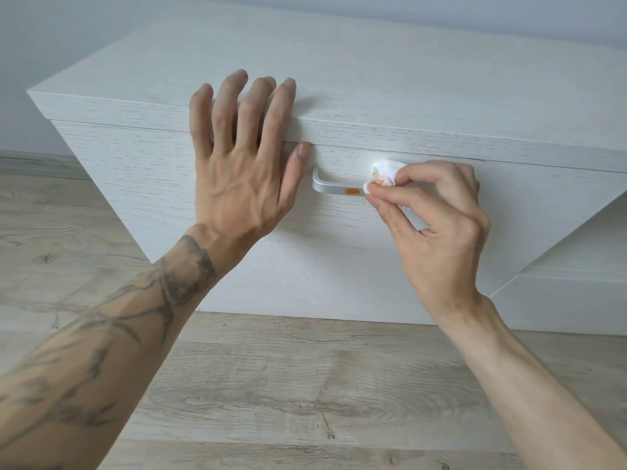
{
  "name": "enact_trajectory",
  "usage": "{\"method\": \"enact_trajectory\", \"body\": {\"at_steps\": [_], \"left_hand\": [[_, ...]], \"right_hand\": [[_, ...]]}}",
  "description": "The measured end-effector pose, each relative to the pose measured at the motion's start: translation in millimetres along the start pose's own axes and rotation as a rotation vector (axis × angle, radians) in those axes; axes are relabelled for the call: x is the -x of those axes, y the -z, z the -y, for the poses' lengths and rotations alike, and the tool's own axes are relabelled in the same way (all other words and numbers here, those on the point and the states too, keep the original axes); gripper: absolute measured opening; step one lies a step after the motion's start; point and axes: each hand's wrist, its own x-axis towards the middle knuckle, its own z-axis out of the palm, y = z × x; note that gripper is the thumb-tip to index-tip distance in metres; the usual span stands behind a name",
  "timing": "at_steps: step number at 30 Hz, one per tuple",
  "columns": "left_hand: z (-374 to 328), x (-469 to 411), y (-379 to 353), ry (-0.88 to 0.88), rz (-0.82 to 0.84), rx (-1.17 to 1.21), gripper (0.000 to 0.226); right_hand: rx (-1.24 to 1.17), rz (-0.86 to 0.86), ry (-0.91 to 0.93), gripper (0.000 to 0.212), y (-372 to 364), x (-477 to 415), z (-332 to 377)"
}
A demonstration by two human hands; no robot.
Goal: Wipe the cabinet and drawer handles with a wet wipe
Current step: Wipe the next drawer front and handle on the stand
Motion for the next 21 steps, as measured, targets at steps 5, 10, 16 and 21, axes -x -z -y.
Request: {"method": "enact_trajectory", "body": {"at_steps": [5, 10, 16, 21], "left_hand": [[0.8, -0.4, -1.5, -0.003, -0.009, -0.008, 0.057], [1.1, 0.4, -3.7, -0.011, -0.019, -0.008, 0.057], [5.7, 0.7, -5.7, -0.027, -0.023, -0.004, 0.058], [13.0, 0.7, -2.7, -0.078, -0.029, -0.013, 0.059]], "right_hand": [[0.017, 0.021, 0.080, 0.009, -9.3, -7.4, 3.7], [0.012, 0.003, 0.042, 0.008, -14.5, -3.5, 11.0], [0.057, -0.012, 0.016, 0.009, -7.3, -0.3, 6.0], [0.060, -0.023, 0.020, 0.009, -13.7, -0.6, 14.2]]}}
